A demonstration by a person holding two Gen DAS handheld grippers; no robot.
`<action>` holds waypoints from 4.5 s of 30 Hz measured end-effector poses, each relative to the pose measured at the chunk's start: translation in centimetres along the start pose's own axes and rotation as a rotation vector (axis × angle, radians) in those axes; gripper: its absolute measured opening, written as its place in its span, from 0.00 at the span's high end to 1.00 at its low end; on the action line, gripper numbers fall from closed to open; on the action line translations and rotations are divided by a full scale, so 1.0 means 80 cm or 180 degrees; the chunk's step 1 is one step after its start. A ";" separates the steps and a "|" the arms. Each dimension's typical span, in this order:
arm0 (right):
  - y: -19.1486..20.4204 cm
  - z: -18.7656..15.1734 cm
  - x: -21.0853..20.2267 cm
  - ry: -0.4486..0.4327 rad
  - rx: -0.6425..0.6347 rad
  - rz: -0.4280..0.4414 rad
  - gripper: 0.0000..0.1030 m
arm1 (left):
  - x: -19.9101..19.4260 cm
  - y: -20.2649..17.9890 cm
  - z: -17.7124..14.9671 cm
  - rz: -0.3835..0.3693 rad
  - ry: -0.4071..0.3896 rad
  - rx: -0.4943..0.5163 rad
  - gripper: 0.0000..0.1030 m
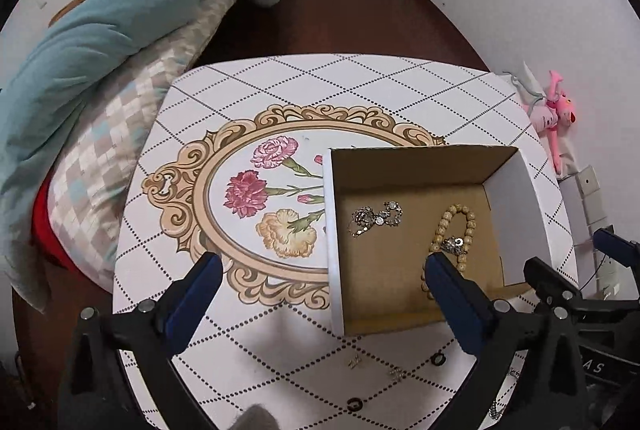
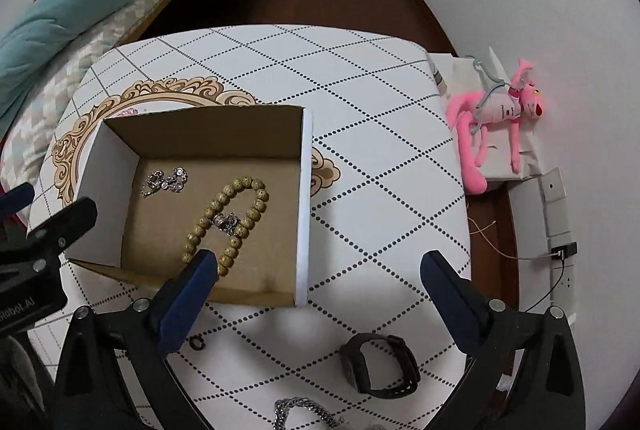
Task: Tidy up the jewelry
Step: 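Lift both tools out of the box, then grasp the thick silver chain bracelet with the right tool while the left tool grasps a small black ring, then carry the chain and ring into the white box and open both tools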
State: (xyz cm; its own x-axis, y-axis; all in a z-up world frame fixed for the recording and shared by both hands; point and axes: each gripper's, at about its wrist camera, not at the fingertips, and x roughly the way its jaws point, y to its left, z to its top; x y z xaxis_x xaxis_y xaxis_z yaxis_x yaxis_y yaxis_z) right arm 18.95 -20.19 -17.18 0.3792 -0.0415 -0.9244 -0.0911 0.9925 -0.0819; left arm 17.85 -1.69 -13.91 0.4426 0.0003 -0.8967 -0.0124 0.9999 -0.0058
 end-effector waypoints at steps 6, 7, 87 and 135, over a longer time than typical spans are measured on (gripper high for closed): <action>-0.002 -0.012 -0.041 -0.0213 0.0044 -0.0053 0.00 | -0.036 -0.002 -0.013 0.0058 -0.0181 -0.0061 0.00; -0.003 -0.014 -0.050 -0.0268 0.0050 -0.0054 0.00 | -0.041 -0.002 -0.015 0.0062 -0.0209 -0.0064 0.00; -0.065 -0.168 -0.056 -0.0136 0.0937 0.0924 0.97 | 0.017 -0.023 -0.149 -0.0243 0.0305 0.0166 0.90; -0.006 0.098 -0.009 -0.0031 0.0138 0.0863 0.96 | 0.020 -0.007 0.072 -0.0513 0.0488 -0.0088 0.36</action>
State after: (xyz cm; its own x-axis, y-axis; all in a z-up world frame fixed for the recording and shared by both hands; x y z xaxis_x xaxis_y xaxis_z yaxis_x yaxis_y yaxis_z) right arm 25.97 -19.70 -13.56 0.3553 0.2273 -0.9067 -0.1511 0.9712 0.1843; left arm 23.70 -2.16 -12.81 0.2994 -0.1636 -0.9400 0.0218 0.9861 -0.1646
